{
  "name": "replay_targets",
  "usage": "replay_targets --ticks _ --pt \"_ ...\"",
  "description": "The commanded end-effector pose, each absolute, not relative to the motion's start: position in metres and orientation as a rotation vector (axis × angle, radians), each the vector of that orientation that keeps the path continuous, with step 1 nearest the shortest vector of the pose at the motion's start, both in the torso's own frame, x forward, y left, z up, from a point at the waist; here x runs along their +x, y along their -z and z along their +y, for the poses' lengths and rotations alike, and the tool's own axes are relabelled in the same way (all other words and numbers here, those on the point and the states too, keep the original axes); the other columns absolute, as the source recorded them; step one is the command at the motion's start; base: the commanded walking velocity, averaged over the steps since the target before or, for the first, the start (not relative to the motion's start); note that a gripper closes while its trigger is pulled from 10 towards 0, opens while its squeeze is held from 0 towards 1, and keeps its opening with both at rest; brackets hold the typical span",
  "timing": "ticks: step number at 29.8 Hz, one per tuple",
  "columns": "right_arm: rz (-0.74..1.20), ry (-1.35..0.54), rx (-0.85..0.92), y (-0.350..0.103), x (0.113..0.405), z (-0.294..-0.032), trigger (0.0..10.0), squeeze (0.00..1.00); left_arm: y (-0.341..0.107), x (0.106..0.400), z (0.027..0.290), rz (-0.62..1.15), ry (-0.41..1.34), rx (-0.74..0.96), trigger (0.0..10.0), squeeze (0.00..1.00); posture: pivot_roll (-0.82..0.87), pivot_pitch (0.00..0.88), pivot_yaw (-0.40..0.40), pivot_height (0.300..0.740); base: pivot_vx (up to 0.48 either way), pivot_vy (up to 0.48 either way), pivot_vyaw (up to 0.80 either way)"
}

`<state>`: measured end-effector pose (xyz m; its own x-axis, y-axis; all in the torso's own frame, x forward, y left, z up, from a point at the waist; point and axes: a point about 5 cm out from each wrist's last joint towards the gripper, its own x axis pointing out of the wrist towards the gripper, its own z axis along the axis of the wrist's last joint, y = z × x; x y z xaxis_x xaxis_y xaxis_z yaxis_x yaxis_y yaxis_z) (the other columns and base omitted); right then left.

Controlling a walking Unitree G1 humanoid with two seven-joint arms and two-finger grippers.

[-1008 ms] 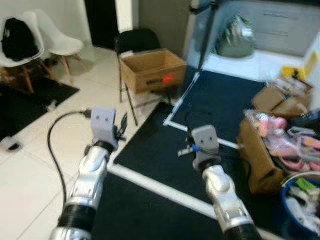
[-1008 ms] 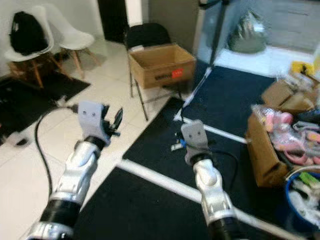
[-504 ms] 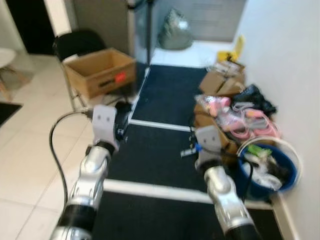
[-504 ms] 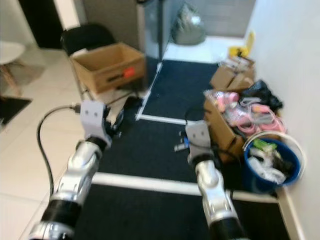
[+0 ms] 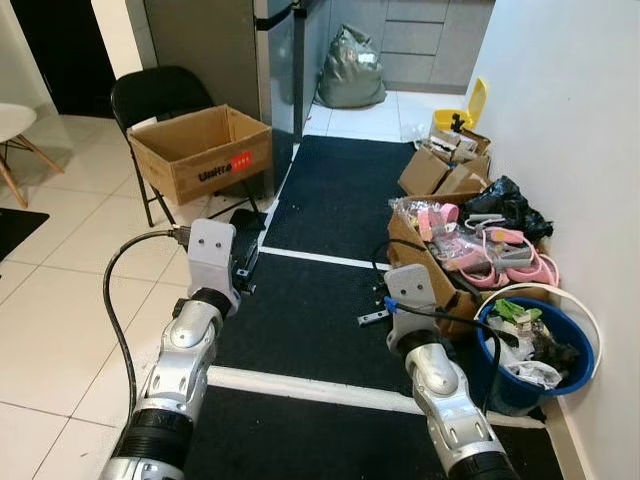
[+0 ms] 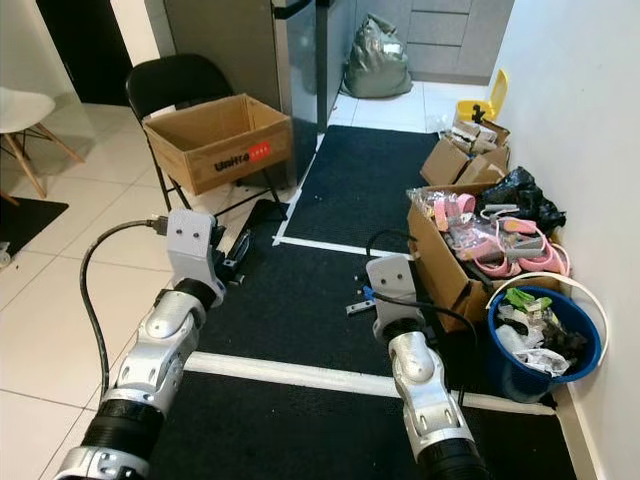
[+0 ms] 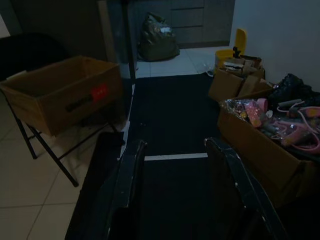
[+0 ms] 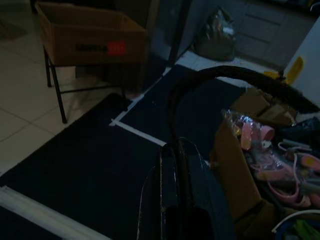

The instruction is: Picking trash to rubbish bin

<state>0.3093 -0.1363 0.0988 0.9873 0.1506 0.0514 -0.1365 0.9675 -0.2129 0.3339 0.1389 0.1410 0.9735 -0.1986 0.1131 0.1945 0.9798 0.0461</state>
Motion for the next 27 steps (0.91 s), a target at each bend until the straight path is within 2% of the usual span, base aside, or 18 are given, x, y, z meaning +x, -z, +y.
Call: replay_targets --ticks 1,9,27 --pt "-0.033 -0.123 -0.185 -0.090 0.307 -0.138 10.0 0.00 -0.127 0.332 0.142 -0.058 0.188 0.024 10.0 0.00 -0.04 0.054 0.032 0.740 0.375 0.000 0.00" --pt "0.017 -0.097 -0.160 -0.076 0.305 -0.144 10.0 0.00 -0.114 0.330 0.149 -0.005 0.177 0.030 10.0 0.00 -0.04 0.063 0.031 0.740 0.377 0.000 0.00" --pt "0.042 -0.098 -0.142 -0.071 0.307 -0.142 10.0 0.00 -0.112 0.333 0.148 0.005 0.175 0.024 10.0 0.00 -0.04 0.072 0.031 0.740 0.373 0.000 0.00"
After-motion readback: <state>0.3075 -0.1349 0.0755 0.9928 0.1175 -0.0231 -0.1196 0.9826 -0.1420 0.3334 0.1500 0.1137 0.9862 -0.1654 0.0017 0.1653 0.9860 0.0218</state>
